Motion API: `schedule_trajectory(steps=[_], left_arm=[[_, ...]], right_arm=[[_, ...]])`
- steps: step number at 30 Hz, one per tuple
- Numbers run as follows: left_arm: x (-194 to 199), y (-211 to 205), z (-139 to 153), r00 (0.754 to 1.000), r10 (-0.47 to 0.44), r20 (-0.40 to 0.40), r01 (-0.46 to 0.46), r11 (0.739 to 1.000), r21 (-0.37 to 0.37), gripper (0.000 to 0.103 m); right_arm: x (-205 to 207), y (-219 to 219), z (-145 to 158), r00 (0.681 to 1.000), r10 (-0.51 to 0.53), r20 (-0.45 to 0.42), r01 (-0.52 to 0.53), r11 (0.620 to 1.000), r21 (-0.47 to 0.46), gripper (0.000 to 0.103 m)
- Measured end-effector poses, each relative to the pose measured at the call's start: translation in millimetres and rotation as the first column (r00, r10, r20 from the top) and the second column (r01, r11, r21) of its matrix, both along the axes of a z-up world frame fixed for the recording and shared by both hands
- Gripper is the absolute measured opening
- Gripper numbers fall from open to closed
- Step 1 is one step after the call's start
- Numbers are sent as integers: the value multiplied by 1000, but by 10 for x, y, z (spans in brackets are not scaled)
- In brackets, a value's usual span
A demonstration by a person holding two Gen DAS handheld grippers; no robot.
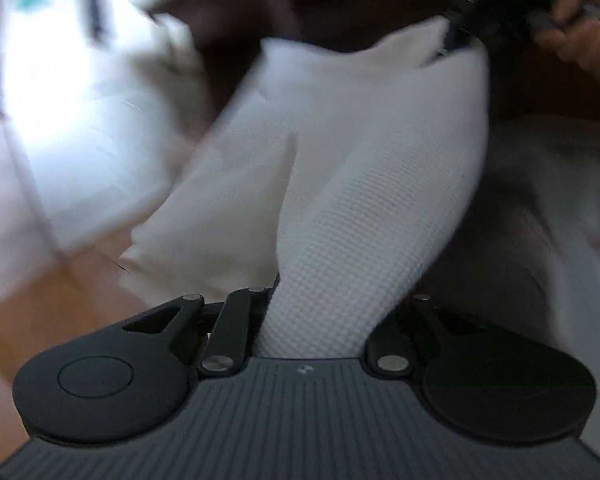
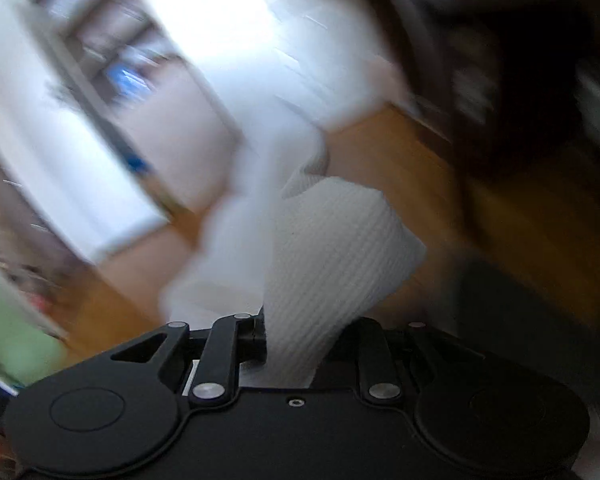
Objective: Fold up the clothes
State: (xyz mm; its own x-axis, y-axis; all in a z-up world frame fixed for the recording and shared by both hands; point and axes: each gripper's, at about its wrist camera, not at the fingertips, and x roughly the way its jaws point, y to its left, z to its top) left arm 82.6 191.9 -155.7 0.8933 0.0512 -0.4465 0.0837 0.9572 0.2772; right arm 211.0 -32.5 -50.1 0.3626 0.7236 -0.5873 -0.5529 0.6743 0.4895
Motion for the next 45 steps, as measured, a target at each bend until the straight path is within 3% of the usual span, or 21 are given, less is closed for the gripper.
schedule_trajectory(steps=[2,4,7,9,11,16,20,24,25,27,28,31,33,35,39,41,43,45], left_arm=[[-56,-269,-358,998,-25,-53,29,997,77,16],[-107,-399,-437,1000,11,-22,-7,988,151,16],[-71,-411,-329,999,42,-19,-40,994,101,16],[-56,-374,-261,999,47,-27,-46,998,44,16],[-72,-393,-265,999,40,-35,-38,998,45,16],[-163,-382,-335,999,14,-41,-9,994,107,18],[-172,-349,-331,999,28,-42,-24,996,83,20],[-209,-407,-255,997,55,-49,-50,993,110,24],[-240,-434,-224,997,53,-57,-45,991,130,26],[-325,-487,-151,996,35,-85,-20,985,169,28],[-374,-499,-108,994,17,-107,2,984,177,32],[-608,-497,12,987,-60,-147,77,991,113,50],[-735,-434,108,980,-112,-162,116,993,19,57],[-841,-354,202,976,-148,-158,137,988,-76,60],[-843,-151,325,992,-104,-77,88,978,-190,66],[-706,5,356,996,-74,-40,59,954,-293,69],[-472,130,323,996,-49,-71,19,927,-375,69],[-240,209,250,987,-22,-158,-45,914,-404,69]], right_arm=[[-135,-290,-585,993,-95,-68,91,994,-66,24],[-274,-530,-1053,975,-172,-144,172,985,-15,27],[-419,-885,-1326,941,-259,-217,302,933,194,30],[-494,-967,-1411,926,-297,-234,352,903,245,33],[-561,-971,-1437,920,-318,-231,372,893,254,46],[-566,-1048,-1295,910,-350,-220,397,889,229,57],[-265,-1096,-1172,876,-405,-260,468,843,265,69],[272,-915,-1093,862,-416,-288,458,884,95,69],[357,-905,-1050,854,-442,-275,474,878,63,69],[426,-947,-878,854,-477,-205,499,863,70,65],[421,-1017,-744,859,-486,-164,507,853,127,62],[369,-1278,-468,847,-522,-96,528,810,256,44],[289,-1303,-448,858,-508,-81,512,825,238,36],[208,-1327,-428,867,-493,-66,495,841,220,37],[40,-1355,-405,888,-459,-41,458,869,187,46],[-115,-1272,-539,906,-419,-62,423,886,191,53],[-256,-1214,-683,911,-402,-94,413,890,193,55],[-400,-1174,-810,912,-398,-101,410,894,179,58]])
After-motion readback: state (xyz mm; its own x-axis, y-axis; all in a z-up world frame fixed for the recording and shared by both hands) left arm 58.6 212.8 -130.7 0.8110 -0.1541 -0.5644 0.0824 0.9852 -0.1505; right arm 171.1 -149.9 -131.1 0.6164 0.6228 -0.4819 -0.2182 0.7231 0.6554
